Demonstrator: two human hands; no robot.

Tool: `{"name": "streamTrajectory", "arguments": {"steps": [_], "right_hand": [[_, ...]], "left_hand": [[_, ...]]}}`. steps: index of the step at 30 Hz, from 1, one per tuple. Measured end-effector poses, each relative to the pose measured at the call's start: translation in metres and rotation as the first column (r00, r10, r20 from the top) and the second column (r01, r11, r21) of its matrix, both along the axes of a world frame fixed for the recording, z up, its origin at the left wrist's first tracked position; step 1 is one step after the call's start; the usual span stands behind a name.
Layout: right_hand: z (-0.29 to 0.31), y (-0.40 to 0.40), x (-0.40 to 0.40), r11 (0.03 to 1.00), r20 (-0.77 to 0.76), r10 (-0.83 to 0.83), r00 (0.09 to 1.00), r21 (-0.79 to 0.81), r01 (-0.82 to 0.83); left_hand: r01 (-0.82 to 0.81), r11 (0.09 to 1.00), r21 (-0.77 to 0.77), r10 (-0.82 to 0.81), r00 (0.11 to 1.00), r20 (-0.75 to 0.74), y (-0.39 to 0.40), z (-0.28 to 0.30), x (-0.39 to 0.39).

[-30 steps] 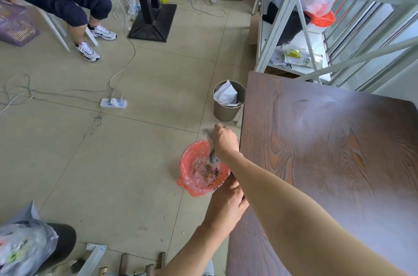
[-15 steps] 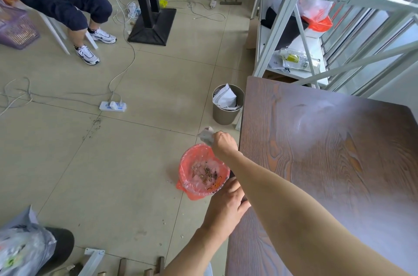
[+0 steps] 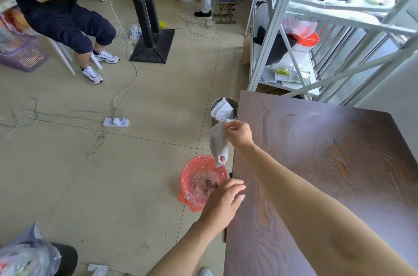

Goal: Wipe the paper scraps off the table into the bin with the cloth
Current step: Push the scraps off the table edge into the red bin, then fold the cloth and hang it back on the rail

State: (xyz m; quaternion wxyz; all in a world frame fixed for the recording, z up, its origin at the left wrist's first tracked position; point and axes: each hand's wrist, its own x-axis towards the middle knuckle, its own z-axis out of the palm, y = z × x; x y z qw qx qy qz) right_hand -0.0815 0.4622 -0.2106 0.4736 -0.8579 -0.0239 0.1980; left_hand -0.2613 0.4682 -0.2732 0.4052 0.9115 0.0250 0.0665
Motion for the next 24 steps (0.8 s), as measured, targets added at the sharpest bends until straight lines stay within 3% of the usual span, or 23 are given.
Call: {"name": "streamTrajectory", "arguments": {"steps": [4,7,9,13,15,17,20,23,24], "right_hand": [[0.036,-0.019,-0.002,0.97,-0.102,-0.03,0.994,0.239,0.054],[0.054,-0.03,-0.008,0.935,-0.145,0.03,0.989,0.353,0.023],[0.064,-0.034,-0.016,0.919,-0.176,0.063,0.982,0.395,0.011],[0.084,-0.036,-0.036,0.896,-0.217,0.18,0.959,0.438,-0.069],[0.095,-0.039,-0.042,0.857,-0.242,0.231,0.942,0.51,-0.08],[0.102,-0.046,-0.042,0.876,-0.154,0.14,0.978,0.48,-0.05],[0.109,-0.067,-0.037,0.985,0.093,-0.078,0.993,0.158,0.063],[0.113,-0.101,-0.041,0.998,0.013,-0.022,1.0,0.058,0.021],[0.113,-0.112,-0.042,0.998,-0.04,-0.001,0.999,0.064,0.004]], "left_hand": [[-0.329,0.924,-0.195,0.334,0.942,-0.009,0.015,0.018,0.012],[-0.623,0.7,-0.35,0.589,0.78,-0.21,0.03,0.044,0.029],[-0.709,0.552,-0.439,0.607,0.703,-0.372,0.039,0.061,0.043],[-0.632,0.302,-0.714,0.389,0.765,-0.513,0.036,0.105,0.063],[-0.628,0.28,-0.727,0.376,0.768,-0.519,0.031,0.122,0.066],[-0.629,0.272,-0.729,0.384,0.765,-0.517,0.026,0.131,0.068],[-0.603,0.29,-0.743,0.358,0.788,-0.5,0.018,0.136,0.072],[-0.534,0.42,-0.734,0.304,0.845,-0.441,-0.002,0.152,0.078],[-0.544,0.415,-0.729,0.292,0.839,-0.46,-0.011,0.151,0.083]]}}
